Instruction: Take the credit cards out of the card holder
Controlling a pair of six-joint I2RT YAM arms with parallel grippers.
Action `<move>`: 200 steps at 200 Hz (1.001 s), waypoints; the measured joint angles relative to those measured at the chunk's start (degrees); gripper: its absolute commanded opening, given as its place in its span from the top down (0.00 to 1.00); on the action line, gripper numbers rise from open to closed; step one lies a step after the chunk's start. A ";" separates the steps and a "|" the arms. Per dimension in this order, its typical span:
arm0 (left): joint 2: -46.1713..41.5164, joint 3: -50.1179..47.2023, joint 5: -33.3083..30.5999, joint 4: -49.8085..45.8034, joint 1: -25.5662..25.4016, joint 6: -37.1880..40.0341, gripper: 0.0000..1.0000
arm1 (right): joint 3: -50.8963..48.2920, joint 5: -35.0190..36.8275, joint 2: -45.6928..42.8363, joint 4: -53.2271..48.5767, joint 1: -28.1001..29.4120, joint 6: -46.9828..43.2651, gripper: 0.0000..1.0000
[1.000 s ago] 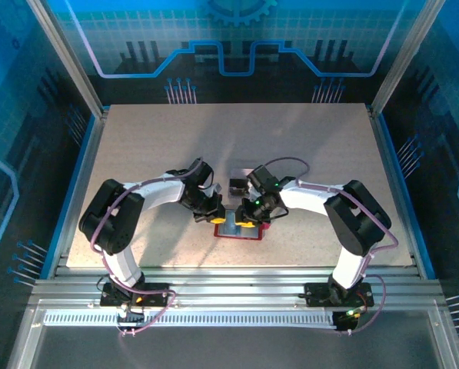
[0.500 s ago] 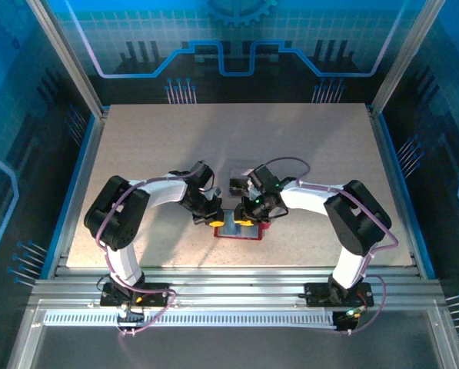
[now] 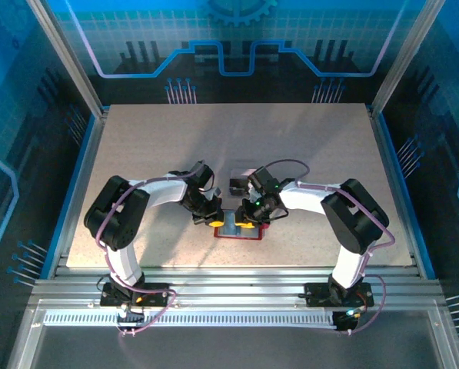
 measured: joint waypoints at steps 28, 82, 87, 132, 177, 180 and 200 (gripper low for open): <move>0.00 0.00 -0.02 -0.07 0.00 0.00 1.00 | -0.31 -0.11 0.04 0.59 0.00 0.02 0.75; 0.00 0.00 -0.02 -0.15 0.00 0.00 1.00 | -2.34 -2.54 0.02 4.20 -0.92 0.92 0.76; 0.00 0.00 0.00 -0.15 0.00 0.00 1.00 | -2.51 -2.75 0.02 4.57 -1.01 1.07 0.76; 0.00 0.00 0.00 -0.17 0.00 0.00 1.00 | -5.20 -4.59 -0.90 8.74 -1.68 2.78 0.77; 0.00 0.00 0.00 -0.17 0.00 0.00 1.00 | -7.63 -6.34 -1.90 12.50 -2.40 4.74 0.78; 0.00 0.00 0.00 -0.17 0.00 0.00 1.00 | -7.78 -6.45 -1.92 12.79 -2.43 4.90 0.78; 0.02 0.00 0.00 -0.20 0.00 0.00 1.00 | -8.50 -6.97 -2.23 14.43 -2.51 5.88 0.79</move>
